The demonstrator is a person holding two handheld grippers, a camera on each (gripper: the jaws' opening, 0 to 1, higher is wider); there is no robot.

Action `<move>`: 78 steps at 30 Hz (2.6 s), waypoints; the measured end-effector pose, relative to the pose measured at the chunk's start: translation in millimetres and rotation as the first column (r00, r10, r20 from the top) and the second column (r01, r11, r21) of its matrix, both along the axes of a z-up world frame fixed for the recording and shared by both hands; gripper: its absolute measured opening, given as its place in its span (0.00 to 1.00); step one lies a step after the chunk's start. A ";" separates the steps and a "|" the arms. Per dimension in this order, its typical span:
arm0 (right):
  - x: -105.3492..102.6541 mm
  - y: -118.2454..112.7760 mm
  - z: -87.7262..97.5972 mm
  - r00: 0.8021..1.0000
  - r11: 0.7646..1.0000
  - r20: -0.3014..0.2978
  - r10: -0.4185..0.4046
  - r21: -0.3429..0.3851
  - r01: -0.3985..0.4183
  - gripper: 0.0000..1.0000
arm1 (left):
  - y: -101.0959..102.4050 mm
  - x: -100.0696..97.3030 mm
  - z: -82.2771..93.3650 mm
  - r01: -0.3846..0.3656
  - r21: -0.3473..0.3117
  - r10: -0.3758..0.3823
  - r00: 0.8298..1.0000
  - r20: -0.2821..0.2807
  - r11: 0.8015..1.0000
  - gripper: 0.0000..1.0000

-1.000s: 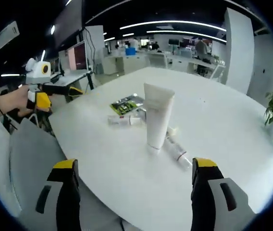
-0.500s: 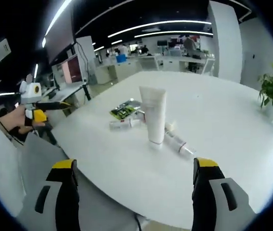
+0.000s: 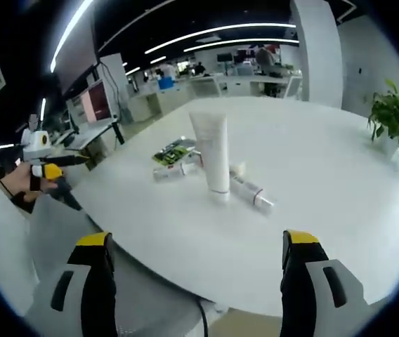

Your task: Arrange the skincare products in the storage area until every visible bottle or jar stands upright without overlapping.

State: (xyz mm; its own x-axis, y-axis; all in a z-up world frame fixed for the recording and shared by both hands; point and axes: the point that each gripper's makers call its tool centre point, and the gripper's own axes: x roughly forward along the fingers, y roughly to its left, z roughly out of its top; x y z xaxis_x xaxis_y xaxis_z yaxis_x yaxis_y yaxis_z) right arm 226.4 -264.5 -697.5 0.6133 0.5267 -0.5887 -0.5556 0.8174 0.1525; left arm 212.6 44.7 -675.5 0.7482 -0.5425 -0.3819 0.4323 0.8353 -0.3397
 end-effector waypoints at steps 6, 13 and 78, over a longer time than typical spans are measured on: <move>0.1 -0.4 -2.5 1.000 1.000 -0.004 -0.003 -0.003 0.003 0.99 | 1.1 2.6 -1.1 -0.003 0.003 0.003 1.000 -0.003 1.000 0.99; 3.7 -3.5 -1.1 1.000 1.000 -0.004 -0.011 -0.004 0.011 0.99 | -2.6 5.4 -0.6 0.003 0.004 -0.003 1.000 -0.004 1.000 0.99; 237.2 40.3 61.1 0.930 0.869 -0.066 0.361 -0.337 -0.361 0.90 | 10.4 43.5 -34.9 -0.142 -0.042 0.136 0.985 -0.107 0.989 0.97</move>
